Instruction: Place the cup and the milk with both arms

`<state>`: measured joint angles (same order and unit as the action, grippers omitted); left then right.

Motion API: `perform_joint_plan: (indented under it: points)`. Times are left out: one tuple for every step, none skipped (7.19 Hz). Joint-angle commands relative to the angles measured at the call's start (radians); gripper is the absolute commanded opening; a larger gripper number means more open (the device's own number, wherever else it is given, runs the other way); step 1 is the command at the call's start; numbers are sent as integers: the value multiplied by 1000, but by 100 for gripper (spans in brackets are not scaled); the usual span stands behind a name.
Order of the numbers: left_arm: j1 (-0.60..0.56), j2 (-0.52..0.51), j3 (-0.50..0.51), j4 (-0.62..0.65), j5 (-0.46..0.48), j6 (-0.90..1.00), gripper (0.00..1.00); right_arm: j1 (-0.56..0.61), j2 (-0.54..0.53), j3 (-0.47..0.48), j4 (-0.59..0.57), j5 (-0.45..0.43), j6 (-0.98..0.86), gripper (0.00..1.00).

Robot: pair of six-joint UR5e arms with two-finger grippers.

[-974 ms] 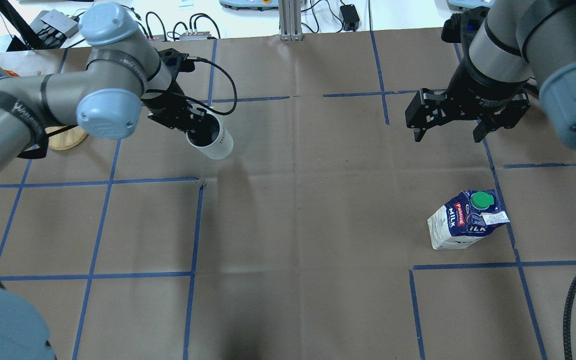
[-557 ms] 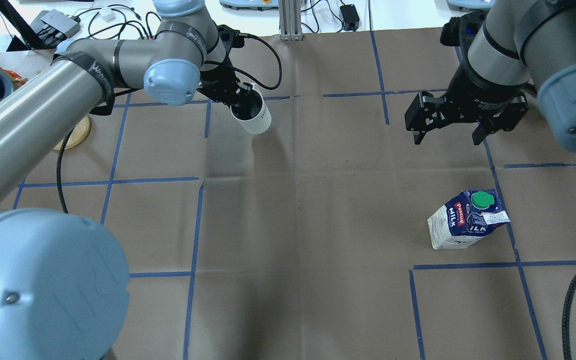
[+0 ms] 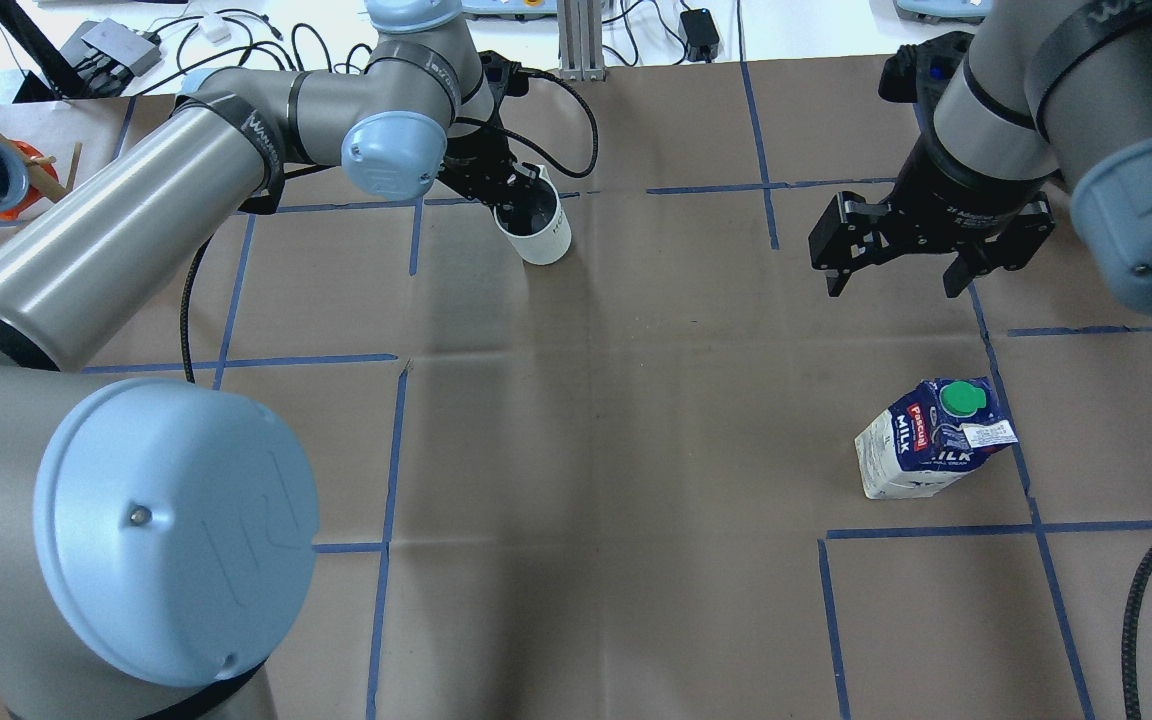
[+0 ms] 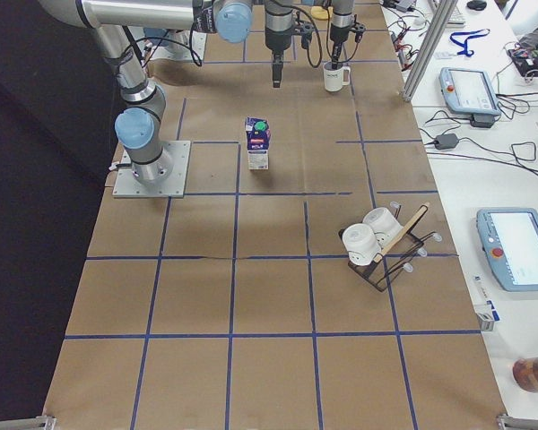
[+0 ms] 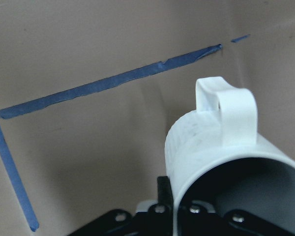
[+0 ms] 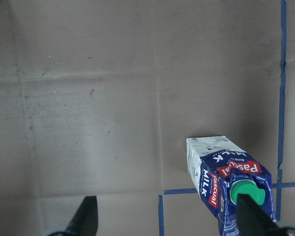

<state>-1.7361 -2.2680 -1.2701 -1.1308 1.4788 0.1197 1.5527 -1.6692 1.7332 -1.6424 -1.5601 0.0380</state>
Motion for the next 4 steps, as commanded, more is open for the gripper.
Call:
perform_joint_plan:
  points:
    - [-3, -18, 12, -1, 0, 0, 3, -3, 0, 0, -2, -1, -3, 100]
    - [-5, -19, 12, -1, 1, 0, 12, -8, -1, 0, -2, -2, -4, 100]
    - [-3, -21, 12, 0, -2, 0, 69, -14, -1, 0, -1, -2, -6, 100]
    - [-5, -19, 12, -3, 0, 9, 72, -14, -1, 0, 0, -2, -6, 100]
